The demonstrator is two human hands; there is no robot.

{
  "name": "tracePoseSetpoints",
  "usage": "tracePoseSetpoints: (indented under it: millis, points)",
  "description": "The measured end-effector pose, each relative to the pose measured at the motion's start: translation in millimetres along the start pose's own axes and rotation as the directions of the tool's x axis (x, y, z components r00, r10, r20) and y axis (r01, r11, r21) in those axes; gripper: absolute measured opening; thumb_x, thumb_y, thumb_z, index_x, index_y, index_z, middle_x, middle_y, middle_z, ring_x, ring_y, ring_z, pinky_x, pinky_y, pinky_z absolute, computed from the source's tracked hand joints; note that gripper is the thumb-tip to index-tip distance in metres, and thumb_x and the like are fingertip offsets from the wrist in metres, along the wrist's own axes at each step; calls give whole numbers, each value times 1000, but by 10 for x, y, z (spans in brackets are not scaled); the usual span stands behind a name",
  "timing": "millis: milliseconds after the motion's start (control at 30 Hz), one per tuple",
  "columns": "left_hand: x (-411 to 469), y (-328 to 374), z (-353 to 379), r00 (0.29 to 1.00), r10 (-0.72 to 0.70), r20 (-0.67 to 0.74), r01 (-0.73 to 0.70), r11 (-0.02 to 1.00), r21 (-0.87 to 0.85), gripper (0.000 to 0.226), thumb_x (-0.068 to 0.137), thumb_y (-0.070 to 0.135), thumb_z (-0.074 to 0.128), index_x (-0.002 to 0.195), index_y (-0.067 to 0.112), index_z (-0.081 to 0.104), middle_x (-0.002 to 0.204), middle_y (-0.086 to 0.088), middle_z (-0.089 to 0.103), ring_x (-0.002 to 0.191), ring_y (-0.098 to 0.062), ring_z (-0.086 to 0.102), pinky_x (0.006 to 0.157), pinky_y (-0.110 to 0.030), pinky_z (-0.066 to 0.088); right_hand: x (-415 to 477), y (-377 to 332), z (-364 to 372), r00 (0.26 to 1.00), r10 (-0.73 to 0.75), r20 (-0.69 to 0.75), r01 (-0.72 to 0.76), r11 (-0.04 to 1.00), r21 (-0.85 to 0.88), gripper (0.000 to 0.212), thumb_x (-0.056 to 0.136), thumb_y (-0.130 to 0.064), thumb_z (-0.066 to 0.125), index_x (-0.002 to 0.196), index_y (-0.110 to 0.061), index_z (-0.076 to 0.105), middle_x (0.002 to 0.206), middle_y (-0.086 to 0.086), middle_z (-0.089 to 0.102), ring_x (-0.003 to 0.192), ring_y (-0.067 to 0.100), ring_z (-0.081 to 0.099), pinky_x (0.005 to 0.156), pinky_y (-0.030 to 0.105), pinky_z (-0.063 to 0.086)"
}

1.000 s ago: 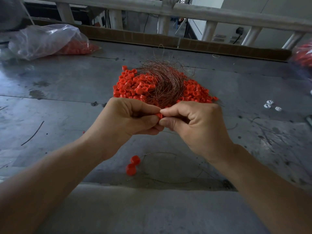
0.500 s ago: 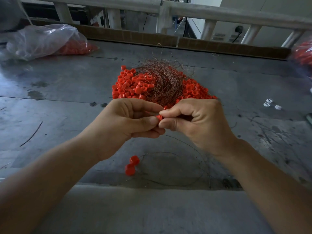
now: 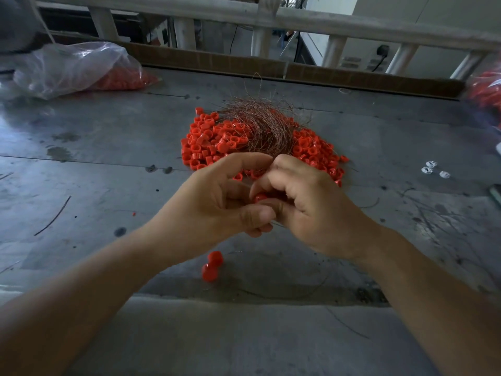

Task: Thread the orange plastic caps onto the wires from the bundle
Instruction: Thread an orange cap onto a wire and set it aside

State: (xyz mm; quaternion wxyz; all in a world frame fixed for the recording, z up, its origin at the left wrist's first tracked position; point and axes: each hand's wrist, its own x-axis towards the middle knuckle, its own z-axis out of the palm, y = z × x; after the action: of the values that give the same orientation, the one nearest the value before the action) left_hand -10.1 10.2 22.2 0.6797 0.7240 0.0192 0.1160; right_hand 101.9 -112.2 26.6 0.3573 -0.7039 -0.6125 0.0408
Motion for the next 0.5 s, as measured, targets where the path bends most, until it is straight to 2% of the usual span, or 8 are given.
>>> tracePoseSetpoints:
  millis: [167, 300, 500]
  points:
    - [-5, -6, 23, 1000, 17, -6, -17, 999, -29, 59, 65, 18, 72, 118, 24, 46, 77, -15, 69, 66, -19, 68, 59, -24, 55, -10, -66, 34, 1000, -11, -29, 10, 999, -50, 15, 80, -13, 55, 87, -4, 64, 82, -13, 43, 74, 3, 49, 66, 20, 47]
    - [-17, 4, 38, 999, 34, -13, -35, 996, -80, 56, 67, 18, 66, 119, 20, 46, 77, -17, 68, 66, -21, 68, 59, -25, 55, -22, -80, 40, 997, -27, -69, 23, 998, -57, 8, 76, -2, 57, 82, -3, 63, 82, -10, 46, 72, 4, 49, 61, 18, 46]
    - [0, 0, -19, 999, -53, -9, 52, 991, -121, 47, 70, 17, 68, 115, 17, 54, 80, -21, 68, 69, -26, 69, 58, -24, 54, -14, -56, 41, 997, 59, -54, -54, 994, 100, 7, 78, -16, 66, 80, -10, 64, 78, -14, 46, 69, -3, 47, 65, 10, 40]
